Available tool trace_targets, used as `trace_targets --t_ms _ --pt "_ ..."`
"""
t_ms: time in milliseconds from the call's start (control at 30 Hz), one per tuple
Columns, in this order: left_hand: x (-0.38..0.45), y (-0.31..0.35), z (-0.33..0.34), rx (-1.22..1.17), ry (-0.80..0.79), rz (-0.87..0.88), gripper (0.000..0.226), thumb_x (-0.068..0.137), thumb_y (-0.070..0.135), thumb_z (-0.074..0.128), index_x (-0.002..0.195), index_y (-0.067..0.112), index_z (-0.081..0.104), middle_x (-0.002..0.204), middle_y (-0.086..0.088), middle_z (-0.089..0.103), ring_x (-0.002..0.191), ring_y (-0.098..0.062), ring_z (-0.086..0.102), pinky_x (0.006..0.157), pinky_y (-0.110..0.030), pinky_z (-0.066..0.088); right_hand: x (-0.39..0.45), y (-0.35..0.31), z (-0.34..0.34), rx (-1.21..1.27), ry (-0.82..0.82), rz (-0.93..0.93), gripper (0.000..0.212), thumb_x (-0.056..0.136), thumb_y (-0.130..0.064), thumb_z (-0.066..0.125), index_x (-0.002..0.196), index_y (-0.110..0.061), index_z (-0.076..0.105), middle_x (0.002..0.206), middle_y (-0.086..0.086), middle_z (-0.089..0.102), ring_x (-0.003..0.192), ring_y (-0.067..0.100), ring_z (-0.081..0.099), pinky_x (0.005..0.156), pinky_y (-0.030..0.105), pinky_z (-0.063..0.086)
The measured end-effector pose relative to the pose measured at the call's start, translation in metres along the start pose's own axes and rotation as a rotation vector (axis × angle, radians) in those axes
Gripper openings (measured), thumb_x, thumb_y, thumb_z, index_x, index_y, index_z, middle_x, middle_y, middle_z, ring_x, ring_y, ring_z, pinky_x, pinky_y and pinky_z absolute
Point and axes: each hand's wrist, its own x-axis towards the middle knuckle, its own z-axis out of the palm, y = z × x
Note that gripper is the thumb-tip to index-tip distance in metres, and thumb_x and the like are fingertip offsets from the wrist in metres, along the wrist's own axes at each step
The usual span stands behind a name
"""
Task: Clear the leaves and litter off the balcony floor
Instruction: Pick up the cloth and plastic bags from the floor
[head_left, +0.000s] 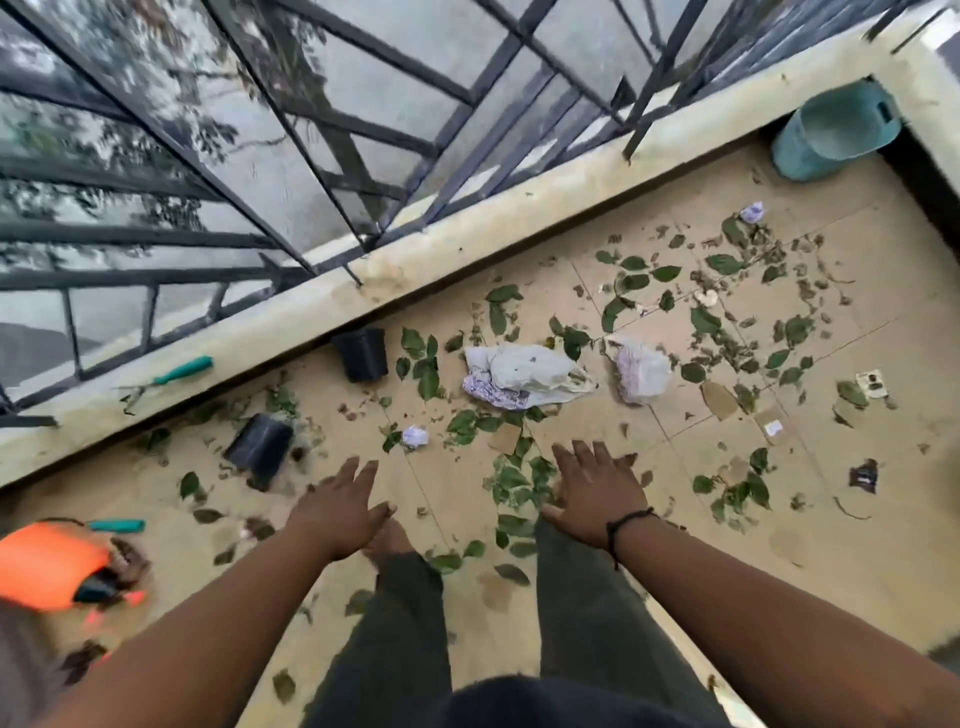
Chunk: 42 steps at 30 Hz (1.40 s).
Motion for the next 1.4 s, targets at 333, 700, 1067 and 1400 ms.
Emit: trace_targets --t_ms 333,700,1067,1400 --pt "0.122 0.069 0.060 -0.345 -0.027 -0.113 0.077 0.100 0.053 0.041 0.158 0.015 0.009 0.165 -0.014 0.005 0.147 -0.036 0.021 0.117 -0.044 0.026 0.134 0.071 0.042 -0.102 -0.069 -0.073 0.082 0.089 -0.058 0.052 0.152 -0.020 0.016 0.155 0.012 0.022 0.139 0.037 0.026 0.107 0.046 0.032" --pt "0.244 0.055 0.108 -0.453 -0.068 -0.212 0.086 0.097 0.051 0.052 0.158 0.014 0.004 0.163 -0.016 0.005 0.144 -0.040 0.027 0.113 -0.045 0.033 0.281 0.069 0.083 -0.078 -0.025 -0.030 0.090 0.085 -0.061 0.059 0.153 -0.024 0.013 0.161 0.012 0.011 0.138 0.043 0.028 0.106 0.049 0.036" --pt "0.345 0.011 0.152 -0.745 0.102 -0.387 0.067 0.088 0.028 0.068 0.142 0.008 0.035 0.142 -0.018 0.038 0.128 -0.035 0.043 0.092 -0.032 0.037 0.391 0.020 0.111 -0.035 0.062 0.048 0.105 0.083 -0.059 0.065 0.156 -0.025 -0.002 0.162 0.014 -0.010 0.142 0.051 0.014 0.108 0.059 0.026" --pt "0.388 0.014 0.174 -0.411 0.114 -0.278 0.074 0.094 0.026 0.061 0.155 0.020 0.019 0.151 -0.018 0.028 0.133 -0.040 0.038 0.096 -0.047 0.043 0.447 0.002 0.144 0.034 0.033 0.055 0.106 0.082 -0.056 0.067 0.151 -0.045 -0.012 0.163 0.007 -0.014 0.141 0.055 0.015 0.105 0.061 0.031"
